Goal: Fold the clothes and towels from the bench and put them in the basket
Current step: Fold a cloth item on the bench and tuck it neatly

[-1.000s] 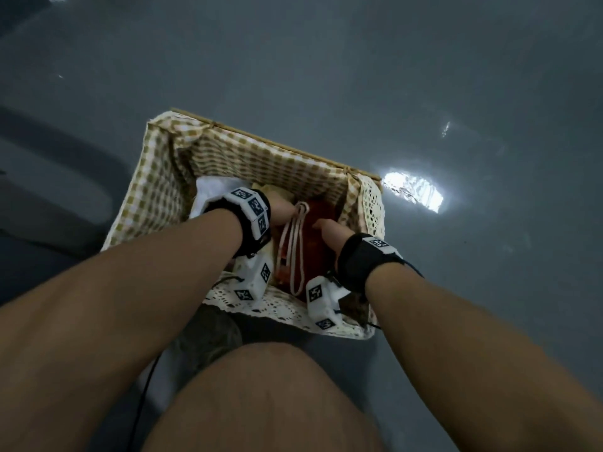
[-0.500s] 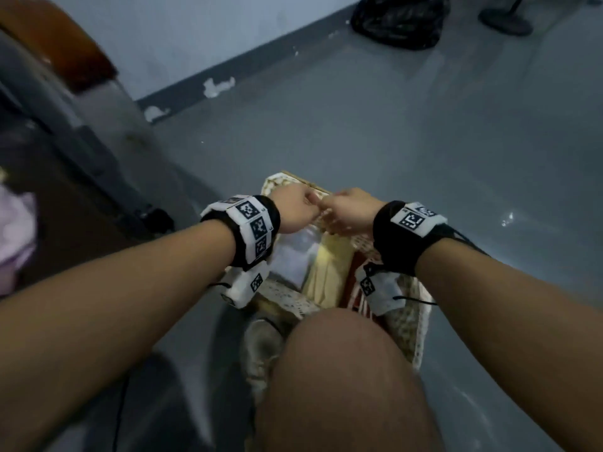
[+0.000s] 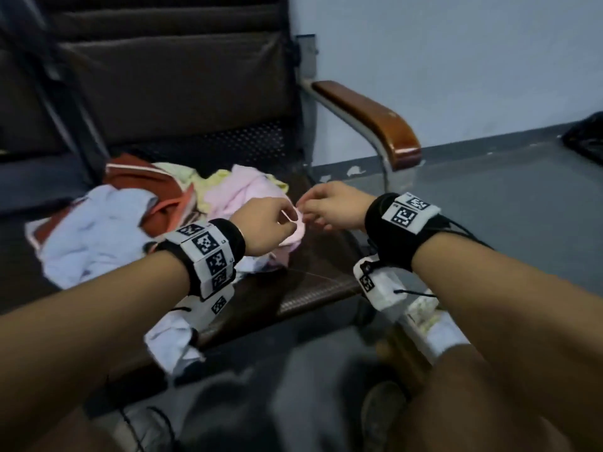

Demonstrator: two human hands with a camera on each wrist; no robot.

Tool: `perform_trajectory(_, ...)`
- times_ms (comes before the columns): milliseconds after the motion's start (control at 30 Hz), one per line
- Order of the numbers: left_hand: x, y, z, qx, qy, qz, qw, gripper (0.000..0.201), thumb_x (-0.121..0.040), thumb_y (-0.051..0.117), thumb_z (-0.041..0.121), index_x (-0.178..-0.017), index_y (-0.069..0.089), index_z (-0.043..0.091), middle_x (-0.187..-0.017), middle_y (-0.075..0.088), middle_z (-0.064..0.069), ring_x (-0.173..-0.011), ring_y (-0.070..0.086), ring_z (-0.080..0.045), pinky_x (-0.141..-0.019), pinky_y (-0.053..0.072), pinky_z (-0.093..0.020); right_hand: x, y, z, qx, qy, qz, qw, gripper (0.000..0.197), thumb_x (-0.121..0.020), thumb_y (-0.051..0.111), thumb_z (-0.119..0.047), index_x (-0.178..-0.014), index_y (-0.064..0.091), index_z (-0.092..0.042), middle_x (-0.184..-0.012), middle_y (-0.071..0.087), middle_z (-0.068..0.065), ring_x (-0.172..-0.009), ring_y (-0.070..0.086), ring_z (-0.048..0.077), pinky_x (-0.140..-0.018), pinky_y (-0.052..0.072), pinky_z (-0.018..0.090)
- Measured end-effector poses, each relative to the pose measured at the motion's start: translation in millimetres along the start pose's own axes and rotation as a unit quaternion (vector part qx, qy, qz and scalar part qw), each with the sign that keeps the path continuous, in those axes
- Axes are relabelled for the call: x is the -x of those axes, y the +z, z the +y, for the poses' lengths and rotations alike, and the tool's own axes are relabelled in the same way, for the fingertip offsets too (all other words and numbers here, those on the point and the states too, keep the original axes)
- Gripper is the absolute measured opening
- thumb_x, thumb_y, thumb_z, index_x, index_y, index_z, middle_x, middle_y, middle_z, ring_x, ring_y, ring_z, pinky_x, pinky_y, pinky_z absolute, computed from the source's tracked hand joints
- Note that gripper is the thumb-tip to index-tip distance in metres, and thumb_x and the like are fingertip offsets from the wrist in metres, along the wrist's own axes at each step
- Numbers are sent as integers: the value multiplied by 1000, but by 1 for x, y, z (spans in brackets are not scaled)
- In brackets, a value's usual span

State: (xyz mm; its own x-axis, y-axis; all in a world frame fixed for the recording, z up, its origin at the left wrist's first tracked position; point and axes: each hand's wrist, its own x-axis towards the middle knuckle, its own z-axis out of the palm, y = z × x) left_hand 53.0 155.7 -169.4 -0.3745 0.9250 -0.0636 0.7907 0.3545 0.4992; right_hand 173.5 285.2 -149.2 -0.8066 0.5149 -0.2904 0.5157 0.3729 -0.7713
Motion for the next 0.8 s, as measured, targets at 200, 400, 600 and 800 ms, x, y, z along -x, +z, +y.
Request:
perform_trajectory(200,35,-1,-103,-46,-108,-14,993,45,-92,58,33,-134,55,17,-133,62,-6,-119,59,-24,-98,46,-32,-58,95,-20,91,-35,-38,995,32,-93,65,-30,-121,68,-16,-118,69,4,-107,63,20,-95,48,29)
perform_trajectory(400,39,23,-150,-76,-145,-52,985,53,-86,62,36,-137,51,22,-129,62,-11,-115,59,-29,-91,50,-36,-88,120,8,280,-33,-21,959,62,-89,64,-21,-147,46,-14,-146,52,11,-132,50,29,-108,38,29)
perform_trajectory(600,31,27,-156,-79,-120,-47,988,70,-79,72,41,-140,42,24,-128,59,-12,-113,56,-31,-92,48,-40,-100,115,18,278,-50,-13,959,19,-80,75,-31,-95,75,-19,-88,70,-2,-91,64,21,-75,44,25)
perform_trajectory(800,25,28,-148,-77,-113,18,990,92,-74,74,40,-151,25,35,-145,37,-18,-130,43,-38,-104,45,-47,-94,112,9,97,-123,32,987,7,-98,48,-27,-91,50,-26,-86,57,-1,-87,55,24,-76,40,34)
